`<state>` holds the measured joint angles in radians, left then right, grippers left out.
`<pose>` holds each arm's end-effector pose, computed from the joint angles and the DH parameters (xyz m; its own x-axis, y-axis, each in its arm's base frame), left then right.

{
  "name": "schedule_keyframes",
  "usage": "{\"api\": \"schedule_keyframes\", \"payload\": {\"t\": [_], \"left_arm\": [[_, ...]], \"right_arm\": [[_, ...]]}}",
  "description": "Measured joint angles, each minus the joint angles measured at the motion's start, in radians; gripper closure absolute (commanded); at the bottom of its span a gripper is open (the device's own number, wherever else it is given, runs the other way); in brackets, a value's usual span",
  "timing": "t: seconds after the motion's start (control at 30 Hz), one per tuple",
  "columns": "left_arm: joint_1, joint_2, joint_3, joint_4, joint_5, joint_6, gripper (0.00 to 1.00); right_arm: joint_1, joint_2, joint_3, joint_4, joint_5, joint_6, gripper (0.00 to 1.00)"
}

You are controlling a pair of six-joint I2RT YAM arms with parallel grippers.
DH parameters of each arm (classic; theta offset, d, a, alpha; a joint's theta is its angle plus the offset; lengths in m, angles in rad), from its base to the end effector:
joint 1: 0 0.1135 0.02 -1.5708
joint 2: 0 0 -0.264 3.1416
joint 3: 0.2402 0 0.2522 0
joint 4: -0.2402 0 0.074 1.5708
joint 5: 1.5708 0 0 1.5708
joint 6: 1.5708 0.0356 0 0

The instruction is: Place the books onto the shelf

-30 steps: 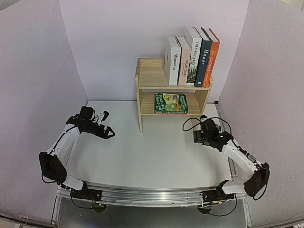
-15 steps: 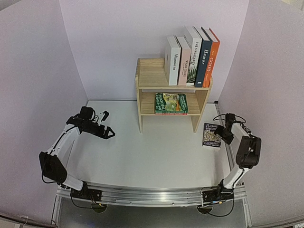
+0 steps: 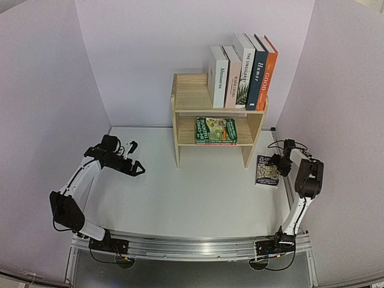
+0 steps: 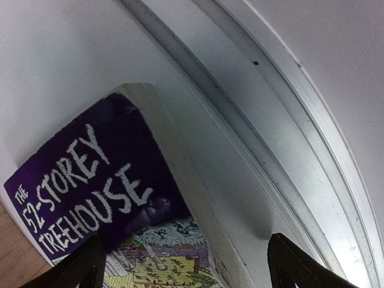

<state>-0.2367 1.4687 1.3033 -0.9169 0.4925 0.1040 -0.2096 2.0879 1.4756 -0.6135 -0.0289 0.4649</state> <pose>0.2819 -0.0853 0.3019 -0.8099 0.2895 -0.5101 0.5092 0.7787 -0.3666 0.4135 -0.0869 0.1482 -0.7338 0.6143 -0.2901 0.5901 0.7880 0.1759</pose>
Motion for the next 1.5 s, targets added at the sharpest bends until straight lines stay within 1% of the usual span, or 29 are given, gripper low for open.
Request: {"api": "schedule_keyframes", "payload": {"t": [0.07,0.1,0.13,0.17,0.2,0.5,0.63,0.7,0.8,0.93,1.03,1.13,1.3,1.4,1.5], "left_arm": [[0.000,0.003,0.000,0.000,-0.001,0.000,0.01],[0.000,0.005,0.001,0.000,0.000,0.000,0.01],[0.000,0.006,0.002,0.000,0.000,0.000,0.01],[0.000,0.008,0.005,0.000,-0.001,0.000,0.01],[0.000,0.010,0.007,0.000,-0.001,0.000,0.01],[0.000,0.012,0.019,0.000,-0.003,0.001,0.01],[0.000,0.012,0.019,0.000,-0.007,0.002,0.01],[0.000,0.012,0.019,0.000,-0.007,0.003,0.01],[0.000,0.012,0.023,0.000,-0.005,0.005,0.01],[0.000,0.030,0.043,0.000,0.009,0.011,0.03],[0.000,0.048,0.057,0.000,0.021,0.011,0.04],[-0.001,0.068,0.058,-0.001,0.032,0.011,0.03],[-0.029,0.084,0.057,0.000,0.063,0.016,0.00],[-0.073,0.084,0.043,0.000,0.115,0.037,0.00],[-0.114,0.084,0.021,-0.010,0.185,0.072,0.00]], "right_arm": [[-0.003,0.006,-0.001,0.019,-0.042,0.004,0.61],[-0.003,0.007,-0.004,0.024,-0.051,0.001,0.77],[-0.006,0.000,-0.016,0.035,-0.060,0.002,0.91],[-0.009,-0.009,-0.030,0.047,-0.070,0.004,0.98],[-0.011,-0.023,-0.050,0.061,-0.076,0.005,1.00],[-0.011,-0.128,-0.199,0.179,-0.088,0.030,1.00],[0.018,-0.242,-0.300,0.117,-0.068,0.053,1.00],[0.062,-0.310,-0.348,0.055,-0.041,0.065,1.00],[0.178,-0.415,-0.414,-0.027,-0.003,0.096,1.00],[0.386,-0.572,-0.496,-0.102,0.014,0.160,1.00],[0.526,-0.664,-0.512,-0.147,0.026,0.199,1.00],[0.677,-0.716,-0.508,-0.150,0.038,0.233,1.00],[0.943,-0.710,-0.421,-0.127,0.036,0.259,1.00],[1.034,-0.668,-0.324,-0.103,0.041,0.246,1.00],[1.103,-0.584,-0.199,-0.072,0.047,0.189,1.00]]}}
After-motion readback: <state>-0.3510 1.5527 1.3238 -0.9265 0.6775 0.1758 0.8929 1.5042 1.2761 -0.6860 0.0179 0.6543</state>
